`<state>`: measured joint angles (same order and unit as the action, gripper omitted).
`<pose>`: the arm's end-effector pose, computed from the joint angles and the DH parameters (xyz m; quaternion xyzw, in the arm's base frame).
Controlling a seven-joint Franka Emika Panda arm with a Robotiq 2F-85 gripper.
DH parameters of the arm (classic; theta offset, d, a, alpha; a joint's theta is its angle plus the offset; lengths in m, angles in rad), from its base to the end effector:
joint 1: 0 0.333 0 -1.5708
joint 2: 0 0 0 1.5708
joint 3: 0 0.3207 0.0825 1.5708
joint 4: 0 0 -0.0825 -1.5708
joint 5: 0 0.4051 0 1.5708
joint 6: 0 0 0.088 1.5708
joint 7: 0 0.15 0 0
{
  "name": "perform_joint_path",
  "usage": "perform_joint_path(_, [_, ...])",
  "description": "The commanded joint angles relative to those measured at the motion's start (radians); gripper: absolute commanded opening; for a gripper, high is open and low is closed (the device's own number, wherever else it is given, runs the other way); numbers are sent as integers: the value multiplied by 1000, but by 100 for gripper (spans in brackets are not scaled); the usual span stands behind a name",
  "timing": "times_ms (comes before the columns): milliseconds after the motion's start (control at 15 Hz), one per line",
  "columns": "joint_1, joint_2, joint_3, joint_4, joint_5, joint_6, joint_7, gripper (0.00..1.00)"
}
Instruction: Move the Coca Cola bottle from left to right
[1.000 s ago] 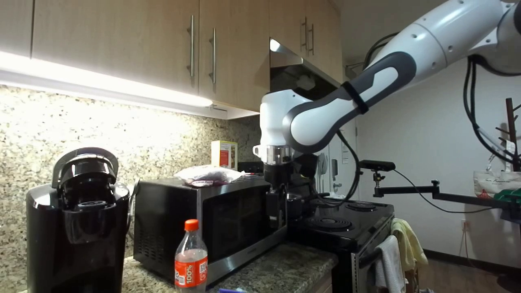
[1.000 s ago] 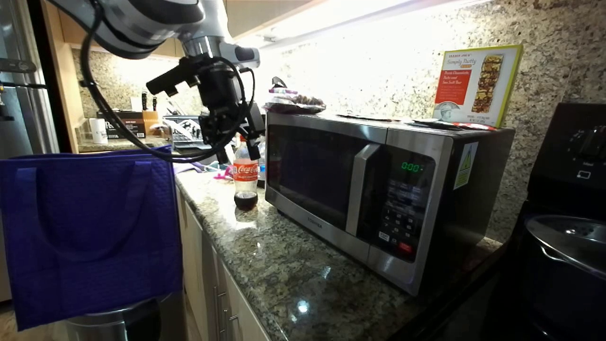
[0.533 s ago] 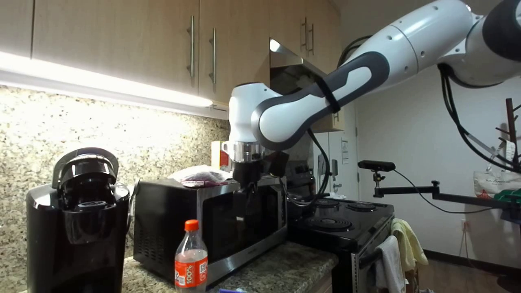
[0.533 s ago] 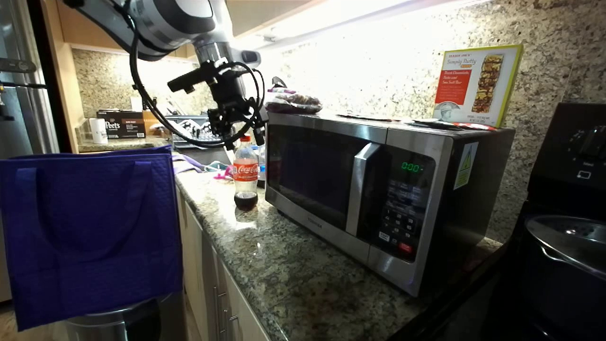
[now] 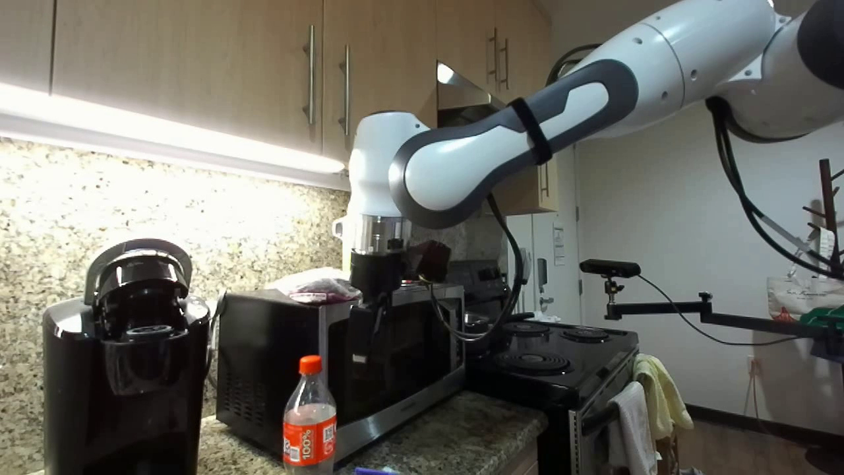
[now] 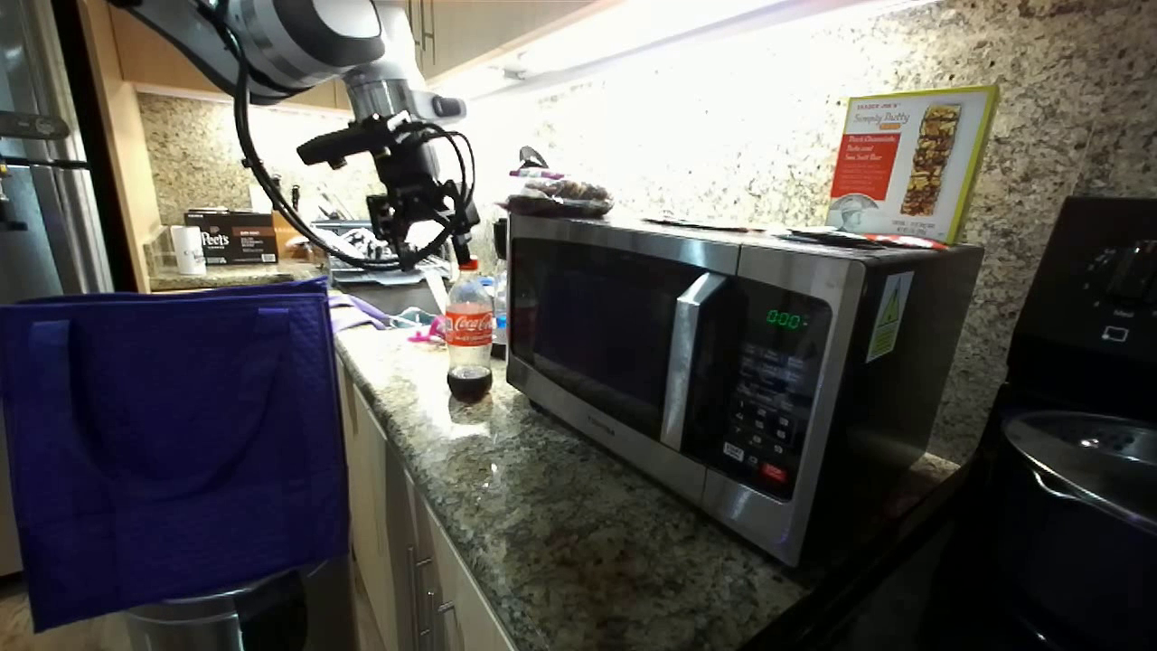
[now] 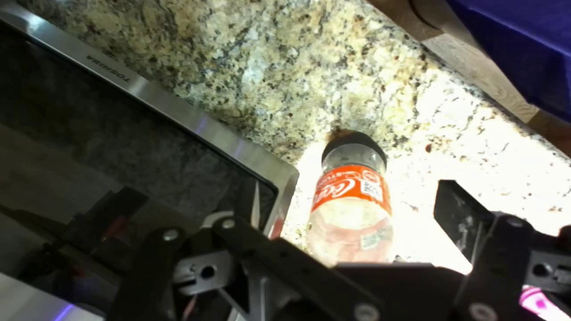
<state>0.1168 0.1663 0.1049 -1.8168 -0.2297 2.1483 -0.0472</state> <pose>0.6393 0.1235 0.4175 0.9748 0.1853 0.0905 0.0848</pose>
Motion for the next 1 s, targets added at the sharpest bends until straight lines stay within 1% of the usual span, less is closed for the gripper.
perform_joint_path(0, [3,55,12,55,49,8,-71,100])
perform_joint_path(267, [8,97,5,97,7,47,-80,100])
perform_joint_path(400, [-2,115,12,117,26,75,-148,100])
perform_joint_path(533, [-5,132,14,132,30,107,-190,100])
perform_joint_path(800, [-16,164,18,159,64,133,-251,100])
perform_joint_path(867, [-19,169,18,164,68,135,-262,75])
perform_joint_path(933, [-22,174,17,165,68,143,-272,74])
